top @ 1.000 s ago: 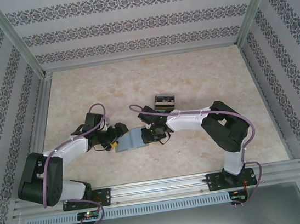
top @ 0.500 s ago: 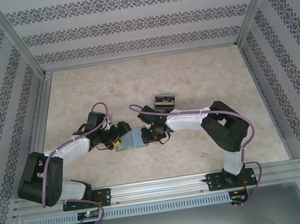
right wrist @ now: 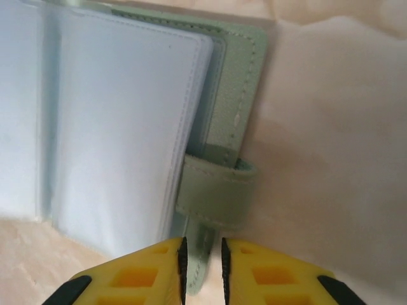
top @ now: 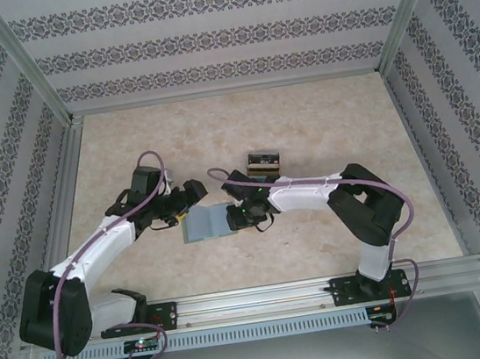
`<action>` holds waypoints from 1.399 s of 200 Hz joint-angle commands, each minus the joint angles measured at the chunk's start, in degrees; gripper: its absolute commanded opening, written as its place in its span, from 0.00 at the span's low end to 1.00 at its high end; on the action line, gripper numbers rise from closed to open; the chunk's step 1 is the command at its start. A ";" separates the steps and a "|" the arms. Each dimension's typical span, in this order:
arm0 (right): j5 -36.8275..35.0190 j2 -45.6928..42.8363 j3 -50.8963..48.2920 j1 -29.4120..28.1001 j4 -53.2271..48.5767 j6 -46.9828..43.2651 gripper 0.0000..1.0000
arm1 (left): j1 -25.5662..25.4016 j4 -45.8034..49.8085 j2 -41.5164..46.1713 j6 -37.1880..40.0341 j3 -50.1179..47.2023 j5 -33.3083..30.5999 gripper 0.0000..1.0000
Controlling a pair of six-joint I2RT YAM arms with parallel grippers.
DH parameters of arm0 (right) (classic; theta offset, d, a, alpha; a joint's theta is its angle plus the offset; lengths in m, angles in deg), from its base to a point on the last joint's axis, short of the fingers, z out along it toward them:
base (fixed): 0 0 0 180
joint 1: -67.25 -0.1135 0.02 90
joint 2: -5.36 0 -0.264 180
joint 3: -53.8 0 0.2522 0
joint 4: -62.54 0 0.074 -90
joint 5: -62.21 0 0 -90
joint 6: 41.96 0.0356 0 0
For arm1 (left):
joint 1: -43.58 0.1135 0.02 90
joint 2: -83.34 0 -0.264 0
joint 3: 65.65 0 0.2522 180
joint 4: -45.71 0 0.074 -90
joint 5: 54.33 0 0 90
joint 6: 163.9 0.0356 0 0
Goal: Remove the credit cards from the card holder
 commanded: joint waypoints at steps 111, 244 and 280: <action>-30.96 -48.79 -18.71 15.97 0.28 -14.66 0.98 | 2.71 8.24 11.14 18.27 4.11 -45.58 0.99; -27.78 -34.25 -38.82 48.12 48.47 -32.43 0.98 | 18.35 -41.83 -9.88 36.19 -12.99 -43.25 0.99; -21.03 -23.36 -34.72 50.12 56.40 -31.63 0.98 | 19.45 -47.16 -16.53 40.68 -10.12 -36.18 0.99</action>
